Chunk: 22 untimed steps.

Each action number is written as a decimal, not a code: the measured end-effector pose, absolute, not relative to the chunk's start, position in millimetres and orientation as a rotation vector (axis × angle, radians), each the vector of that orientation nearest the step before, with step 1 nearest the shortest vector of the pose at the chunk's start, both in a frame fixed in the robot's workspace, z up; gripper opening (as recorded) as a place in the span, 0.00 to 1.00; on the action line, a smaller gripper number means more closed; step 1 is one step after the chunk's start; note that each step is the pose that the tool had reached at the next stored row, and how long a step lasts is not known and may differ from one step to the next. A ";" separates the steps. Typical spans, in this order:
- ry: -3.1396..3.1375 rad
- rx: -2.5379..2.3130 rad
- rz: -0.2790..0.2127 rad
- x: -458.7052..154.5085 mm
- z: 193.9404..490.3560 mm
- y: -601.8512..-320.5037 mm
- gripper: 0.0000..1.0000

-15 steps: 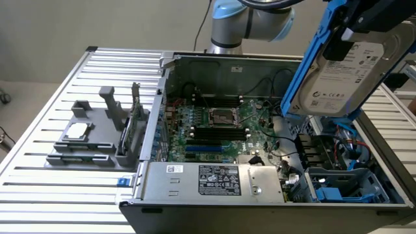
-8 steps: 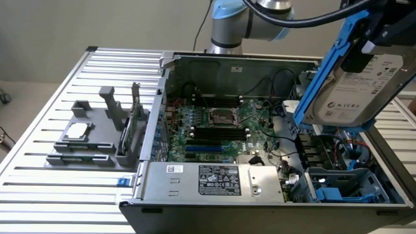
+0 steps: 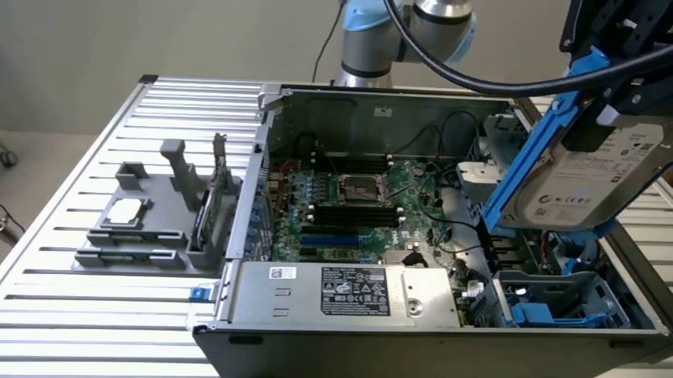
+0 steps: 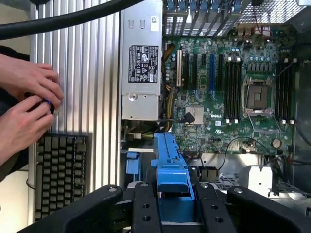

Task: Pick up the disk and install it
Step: 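Pick up the disk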

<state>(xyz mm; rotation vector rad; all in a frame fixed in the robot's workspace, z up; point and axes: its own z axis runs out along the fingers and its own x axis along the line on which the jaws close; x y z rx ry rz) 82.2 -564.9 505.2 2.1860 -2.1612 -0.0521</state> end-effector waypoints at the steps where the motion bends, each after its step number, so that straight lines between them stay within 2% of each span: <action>1: -2.161 2.186 -0.052 83.0 503.4 -566.8 0.33; 22: -2.202 2.149 -0.052 110.4 465.2 -579.2 0.33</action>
